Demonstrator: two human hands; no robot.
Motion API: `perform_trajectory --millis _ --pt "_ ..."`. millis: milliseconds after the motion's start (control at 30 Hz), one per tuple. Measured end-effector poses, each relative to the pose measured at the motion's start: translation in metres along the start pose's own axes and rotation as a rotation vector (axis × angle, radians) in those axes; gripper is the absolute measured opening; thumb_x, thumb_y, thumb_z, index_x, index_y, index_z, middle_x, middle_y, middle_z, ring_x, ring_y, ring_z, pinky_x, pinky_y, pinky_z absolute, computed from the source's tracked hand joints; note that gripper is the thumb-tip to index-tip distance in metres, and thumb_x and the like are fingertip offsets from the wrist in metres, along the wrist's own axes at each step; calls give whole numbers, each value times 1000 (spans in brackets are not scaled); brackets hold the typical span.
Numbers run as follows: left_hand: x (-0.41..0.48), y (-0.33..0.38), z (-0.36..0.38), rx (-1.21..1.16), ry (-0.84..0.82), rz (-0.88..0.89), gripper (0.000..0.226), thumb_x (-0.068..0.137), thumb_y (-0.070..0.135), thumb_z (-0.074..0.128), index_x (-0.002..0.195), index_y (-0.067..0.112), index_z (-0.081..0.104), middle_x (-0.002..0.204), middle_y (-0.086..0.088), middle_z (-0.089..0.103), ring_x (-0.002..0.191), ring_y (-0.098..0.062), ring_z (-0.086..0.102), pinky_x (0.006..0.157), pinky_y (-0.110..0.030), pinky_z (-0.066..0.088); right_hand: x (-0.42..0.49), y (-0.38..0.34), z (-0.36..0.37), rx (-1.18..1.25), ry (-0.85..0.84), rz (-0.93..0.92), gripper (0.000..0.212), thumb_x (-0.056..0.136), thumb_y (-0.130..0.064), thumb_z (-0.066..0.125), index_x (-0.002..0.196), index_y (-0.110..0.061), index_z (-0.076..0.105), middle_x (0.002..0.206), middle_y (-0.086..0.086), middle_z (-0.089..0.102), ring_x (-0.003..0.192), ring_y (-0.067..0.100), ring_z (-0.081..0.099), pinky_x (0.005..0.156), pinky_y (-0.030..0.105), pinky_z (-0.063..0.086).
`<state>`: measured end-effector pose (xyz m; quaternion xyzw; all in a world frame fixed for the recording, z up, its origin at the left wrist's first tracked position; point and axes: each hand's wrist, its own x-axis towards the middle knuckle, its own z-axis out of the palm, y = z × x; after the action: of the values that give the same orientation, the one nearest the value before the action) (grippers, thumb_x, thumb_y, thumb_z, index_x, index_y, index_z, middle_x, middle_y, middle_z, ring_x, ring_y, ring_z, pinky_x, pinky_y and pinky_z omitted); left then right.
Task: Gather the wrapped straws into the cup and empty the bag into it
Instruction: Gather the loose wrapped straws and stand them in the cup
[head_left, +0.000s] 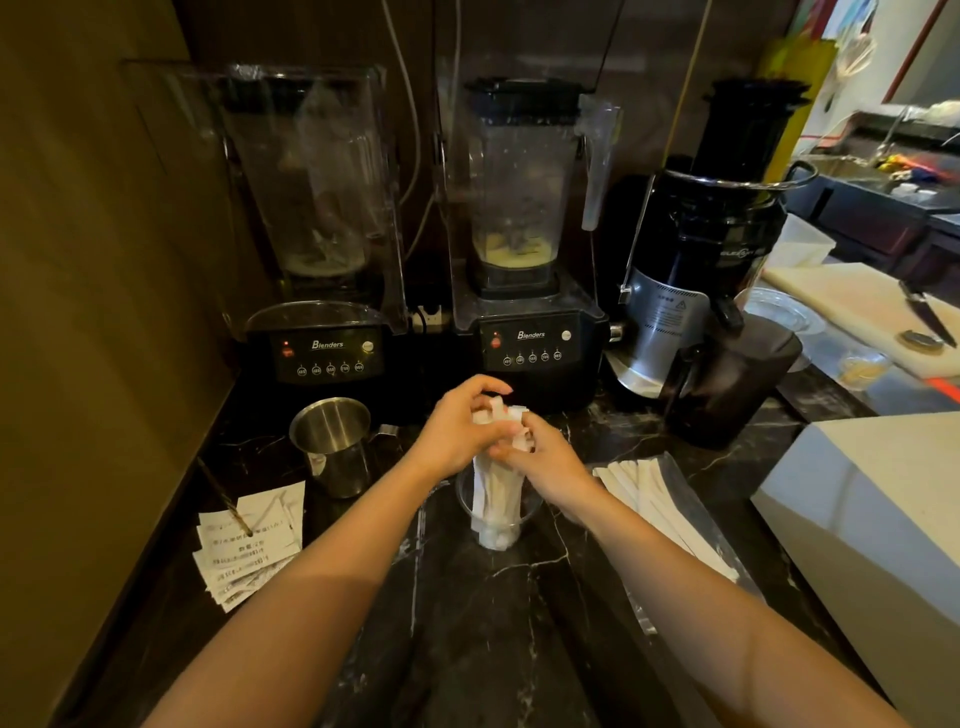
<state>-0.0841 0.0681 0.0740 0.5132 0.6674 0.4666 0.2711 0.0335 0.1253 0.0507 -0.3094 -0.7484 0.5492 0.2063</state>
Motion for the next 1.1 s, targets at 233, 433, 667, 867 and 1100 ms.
perform_trajectory --millis 233,433,667,867,1100 --pt "-1 -17 3 165 60 30 38 89 13 52 127 11 53 123 -10 61 117 -19 54 95 -24 39 7 4 -2 -180 79 -105 51 85 -11 60 131 -15 39 113 -4 51 107 9 49 75 5 38" --pt "-3 -32 3 309 64 68 39 95 15 39 134 12 44 134 -9 53 129 -19 43 105 -25 31 8 6 0 -524 71 -222 52 92 -23 50 141 -16 33 142 5 44 132 17 39 107 28 33" --pt "-7 -37 1 509 -58 -25 50 98 25 29 145 19 14 157 -1 14 146 -16 0 118 -37 1 5 8 5 -823 -38 -216 62 95 -34 38 147 -12 11 159 5 11 147 16 2 118 30 4" --pt "-6 -37 2 633 -143 -127 55 97 39 24 146 25 3 159 0 -5 144 -17 -13 117 -41 -6 2 1 4 -846 -109 -146 67 95 -40 36 147 -18 2 159 3 0 146 17 -11 118 39 -4" --pt "-6 -24 -1 715 -127 -168 59 94 48 20 144 32 -6 156 -2 -20 141 -19 -24 115 -45 -12 -5 -11 -8 -887 -75 -74 76 90 -51 36 147 -23 -6 158 3 -13 144 20 -19 116 47 -8"
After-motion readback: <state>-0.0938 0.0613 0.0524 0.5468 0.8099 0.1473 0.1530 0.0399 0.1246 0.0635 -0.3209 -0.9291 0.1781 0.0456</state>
